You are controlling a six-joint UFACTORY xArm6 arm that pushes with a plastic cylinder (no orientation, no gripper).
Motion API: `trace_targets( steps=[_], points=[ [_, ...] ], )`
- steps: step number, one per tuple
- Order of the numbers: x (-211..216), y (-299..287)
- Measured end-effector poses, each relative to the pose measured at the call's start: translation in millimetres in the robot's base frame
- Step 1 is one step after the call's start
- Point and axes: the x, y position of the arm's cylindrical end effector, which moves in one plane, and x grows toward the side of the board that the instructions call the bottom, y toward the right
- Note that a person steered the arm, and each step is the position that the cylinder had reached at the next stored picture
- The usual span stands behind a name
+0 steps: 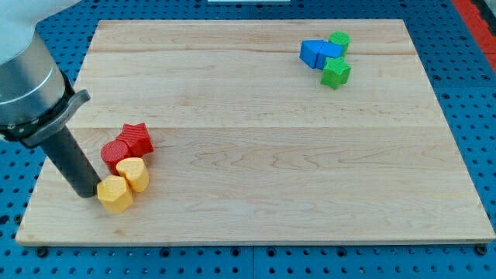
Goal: Push the yellow hexagon upwards of the board
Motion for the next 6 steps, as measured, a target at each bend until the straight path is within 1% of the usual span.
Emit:
trace_targets(
  steps=[1, 2, 3, 4, 5, 6],
  points=[
    [28, 31],
    [26, 59],
    [13, 72],
    [38, 88],
    [54, 89],
    [11, 88]
  ],
)
